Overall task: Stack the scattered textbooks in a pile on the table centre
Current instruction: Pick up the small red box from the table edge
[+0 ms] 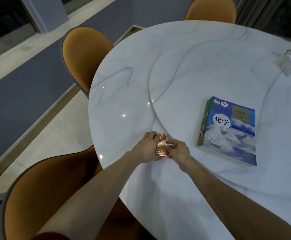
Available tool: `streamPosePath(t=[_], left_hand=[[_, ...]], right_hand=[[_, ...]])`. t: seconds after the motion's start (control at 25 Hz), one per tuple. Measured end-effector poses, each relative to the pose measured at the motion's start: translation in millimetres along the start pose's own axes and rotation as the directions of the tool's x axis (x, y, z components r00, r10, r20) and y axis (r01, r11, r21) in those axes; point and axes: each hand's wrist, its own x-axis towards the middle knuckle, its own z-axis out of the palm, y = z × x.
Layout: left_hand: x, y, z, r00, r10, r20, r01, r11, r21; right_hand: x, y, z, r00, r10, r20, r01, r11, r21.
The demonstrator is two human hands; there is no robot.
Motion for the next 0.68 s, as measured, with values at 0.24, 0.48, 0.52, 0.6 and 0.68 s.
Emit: streamPosePath(t=[0.24, 0.48, 0.52, 0.6, 0.68], left_hand=[[16.7, 51.1, -37.1, 0.992, 0.125, -0.007, -0.124, 0.99, 0.066], [40.5, 137.1, -33.3, 0.974, 0.225, -0.002, -0.224, 0.971, 0.085], [44.9, 153.1, -28.1, 0.971, 0.237, 0.006, -0.237, 0.968, 0.089], [51.4, 179.8, -17.6, 0.966, 0.257, 0.005, -0.257, 0.962, 0.09], [59.7, 214.1, -3.0, 0.958, 0.286, 0.003, -0.285, 0.954, 0.089]], right_hand=[[-19.8, -23.2, -53.2, 0.995, -0.066, -0.079, 0.077, 0.986, 0.144], [-37.2, -10.2, -130.5, 0.971, -0.034, -0.236, 0.084, 0.975, 0.205], [-39.5, -3.2, -145.2, 0.964, -0.026, -0.264, 0.084, 0.973, 0.214], [-43.6, 10.0, -169.4, 0.948, -0.017, -0.318, 0.092, 0.971, 0.22], [-50.1, 27.5, -201.6, 0.923, -0.015, -0.383, 0.106, 0.97, 0.219]])
